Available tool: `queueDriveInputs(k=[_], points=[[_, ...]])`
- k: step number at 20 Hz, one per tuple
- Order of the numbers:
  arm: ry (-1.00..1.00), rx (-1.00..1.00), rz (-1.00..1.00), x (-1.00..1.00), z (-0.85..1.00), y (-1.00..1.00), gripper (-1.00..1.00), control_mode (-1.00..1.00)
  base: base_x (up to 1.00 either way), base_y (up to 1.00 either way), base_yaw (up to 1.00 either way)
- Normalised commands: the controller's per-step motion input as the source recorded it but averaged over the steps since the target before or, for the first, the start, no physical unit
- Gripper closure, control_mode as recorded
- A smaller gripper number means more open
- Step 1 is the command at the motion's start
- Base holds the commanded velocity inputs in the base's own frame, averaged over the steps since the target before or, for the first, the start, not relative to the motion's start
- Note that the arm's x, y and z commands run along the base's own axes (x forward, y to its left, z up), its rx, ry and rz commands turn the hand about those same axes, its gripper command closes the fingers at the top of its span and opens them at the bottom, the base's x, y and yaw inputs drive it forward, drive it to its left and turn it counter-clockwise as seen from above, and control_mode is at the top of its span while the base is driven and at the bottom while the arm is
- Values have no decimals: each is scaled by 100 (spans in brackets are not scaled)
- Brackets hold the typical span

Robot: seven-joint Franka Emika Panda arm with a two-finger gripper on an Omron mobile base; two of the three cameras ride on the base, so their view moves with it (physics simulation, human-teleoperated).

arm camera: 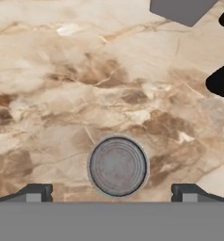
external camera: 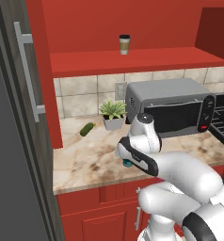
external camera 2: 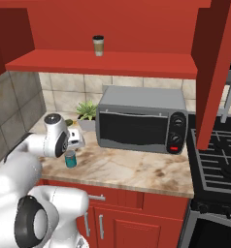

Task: Pick the boxed food and canned food from the counter and place them in the cabinets closest to them.

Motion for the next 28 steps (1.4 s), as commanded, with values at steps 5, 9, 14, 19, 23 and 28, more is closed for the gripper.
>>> queueDriveInputs(k=[5,9,14,19,23,28], points=[[0,0,0,17,-22,0,-100,-100,0,0,0],[0,0,0,12,-20,3,100,-100,0,0,0],[0,0,0,10,-16,12,100,-100,0,0,0],[0,0,0,0,-4,0,100,-100,0,0,0],[0,0,0,0,0,0,100,-100,0,0,0],[0,0,0,0,0,0,100,-100,0,0,0]])
